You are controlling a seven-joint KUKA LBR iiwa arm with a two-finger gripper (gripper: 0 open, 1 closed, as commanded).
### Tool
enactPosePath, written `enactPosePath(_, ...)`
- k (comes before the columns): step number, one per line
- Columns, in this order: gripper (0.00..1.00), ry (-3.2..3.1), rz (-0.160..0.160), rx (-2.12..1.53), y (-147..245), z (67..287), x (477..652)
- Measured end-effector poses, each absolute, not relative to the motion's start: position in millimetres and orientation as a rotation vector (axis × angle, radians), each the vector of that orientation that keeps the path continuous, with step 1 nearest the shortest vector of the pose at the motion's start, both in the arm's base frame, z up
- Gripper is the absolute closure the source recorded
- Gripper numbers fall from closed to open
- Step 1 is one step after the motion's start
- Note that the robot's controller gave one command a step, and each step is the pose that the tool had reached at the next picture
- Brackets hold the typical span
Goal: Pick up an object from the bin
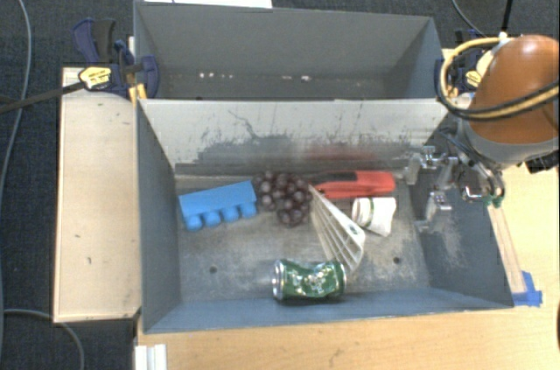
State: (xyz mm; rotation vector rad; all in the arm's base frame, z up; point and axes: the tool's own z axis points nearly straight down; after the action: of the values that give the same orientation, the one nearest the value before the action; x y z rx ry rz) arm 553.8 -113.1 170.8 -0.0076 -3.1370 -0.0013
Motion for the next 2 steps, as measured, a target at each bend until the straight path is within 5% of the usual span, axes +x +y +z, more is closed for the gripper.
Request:
enactPosePath(1, 0.00, -3.145, 0.001, -0.004, -113, 175, 555.6)
enactPosePath(2, 0.00, -3.150, 0.003, -0.022, -76, 131, 559.0)
